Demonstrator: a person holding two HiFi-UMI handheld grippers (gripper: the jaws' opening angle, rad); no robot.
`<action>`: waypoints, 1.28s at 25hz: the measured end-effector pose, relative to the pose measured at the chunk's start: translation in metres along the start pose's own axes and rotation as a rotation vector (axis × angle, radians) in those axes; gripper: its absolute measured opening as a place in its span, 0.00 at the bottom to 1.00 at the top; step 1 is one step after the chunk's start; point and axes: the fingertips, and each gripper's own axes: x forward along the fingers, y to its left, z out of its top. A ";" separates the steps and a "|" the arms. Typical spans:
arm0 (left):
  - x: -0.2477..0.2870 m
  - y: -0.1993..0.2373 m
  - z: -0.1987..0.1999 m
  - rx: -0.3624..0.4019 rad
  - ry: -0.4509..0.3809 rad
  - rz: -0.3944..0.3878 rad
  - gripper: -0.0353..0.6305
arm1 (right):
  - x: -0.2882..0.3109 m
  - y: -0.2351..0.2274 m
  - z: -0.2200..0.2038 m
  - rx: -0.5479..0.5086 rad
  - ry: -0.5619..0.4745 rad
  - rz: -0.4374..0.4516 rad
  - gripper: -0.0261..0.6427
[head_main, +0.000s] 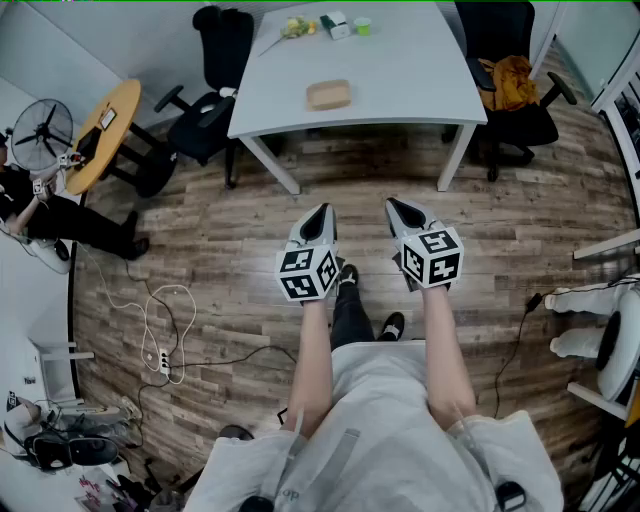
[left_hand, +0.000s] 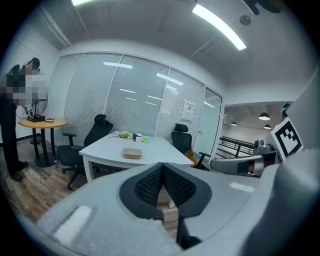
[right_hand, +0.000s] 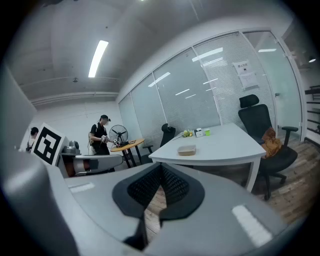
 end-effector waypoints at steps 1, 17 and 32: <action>-0.002 -0.001 0.000 0.000 -0.004 0.005 0.06 | -0.002 0.000 -0.001 -0.001 0.001 0.002 0.04; -0.002 0.046 -0.008 0.022 0.040 0.096 0.06 | 0.021 -0.027 0.003 0.126 -0.035 0.009 0.04; 0.127 0.080 0.023 -0.032 0.092 -0.040 0.06 | 0.128 -0.073 0.035 0.127 0.001 0.038 0.04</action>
